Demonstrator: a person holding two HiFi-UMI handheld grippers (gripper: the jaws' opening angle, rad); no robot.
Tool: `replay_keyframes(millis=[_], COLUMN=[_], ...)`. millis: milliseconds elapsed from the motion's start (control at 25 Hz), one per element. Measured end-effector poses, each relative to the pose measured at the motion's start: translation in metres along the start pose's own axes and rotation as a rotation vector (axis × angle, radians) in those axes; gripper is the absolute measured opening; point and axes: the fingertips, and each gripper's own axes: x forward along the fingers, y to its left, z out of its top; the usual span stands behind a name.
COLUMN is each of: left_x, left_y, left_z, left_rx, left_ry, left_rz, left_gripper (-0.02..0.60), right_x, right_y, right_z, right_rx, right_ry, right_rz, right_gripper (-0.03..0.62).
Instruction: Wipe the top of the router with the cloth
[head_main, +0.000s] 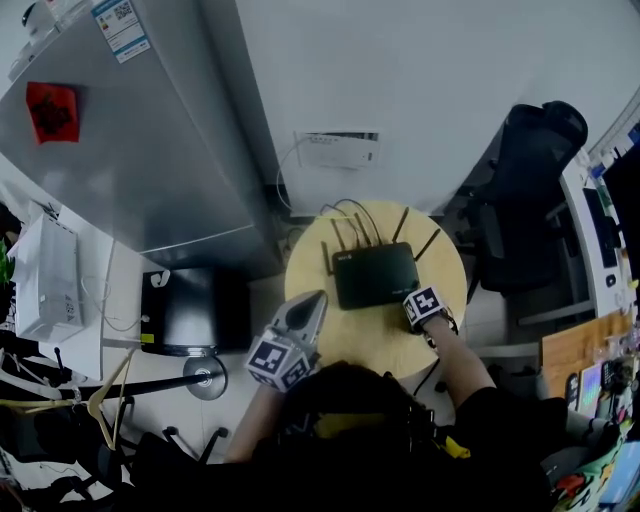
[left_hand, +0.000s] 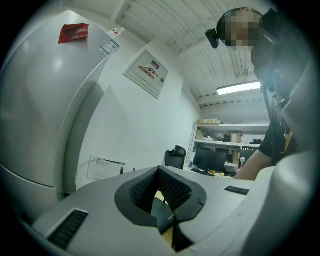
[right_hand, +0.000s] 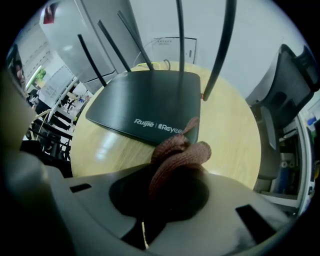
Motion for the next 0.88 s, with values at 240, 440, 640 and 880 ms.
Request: replay_keyframes(millis=[240,440,640,880], left_x=[-0.01,-0.016,-0.022,-0.03], left_y=[0.017,0.025,0.031,0.036], left_z=[-0.003,-0.004,-0.005,-0.004], left_rx=[-0.013,-0.009,-0.01,-0.013], left_ry=[0.001,0.019,0.011,0.005], left_rz=[-0.004,-0.02,-0.027,-0.015], left_gripper=[-0.009,-0.009,-0.009,-0.009], right_x=[0.0,0.004,0.004,0.006], right_y=[0.03,0.045,0.066,0.085], right_z=[0.008,0.014,0.018,0.024], right_rx=[-0.017,-0.012,-0.023,-0.064], right_ry=[-0.027,-0.042,-0.064,-0.071], right_rz=[0.014,0.008,0.043,0.036], right_gripper=[0.063,0.061,0.063,0.061])
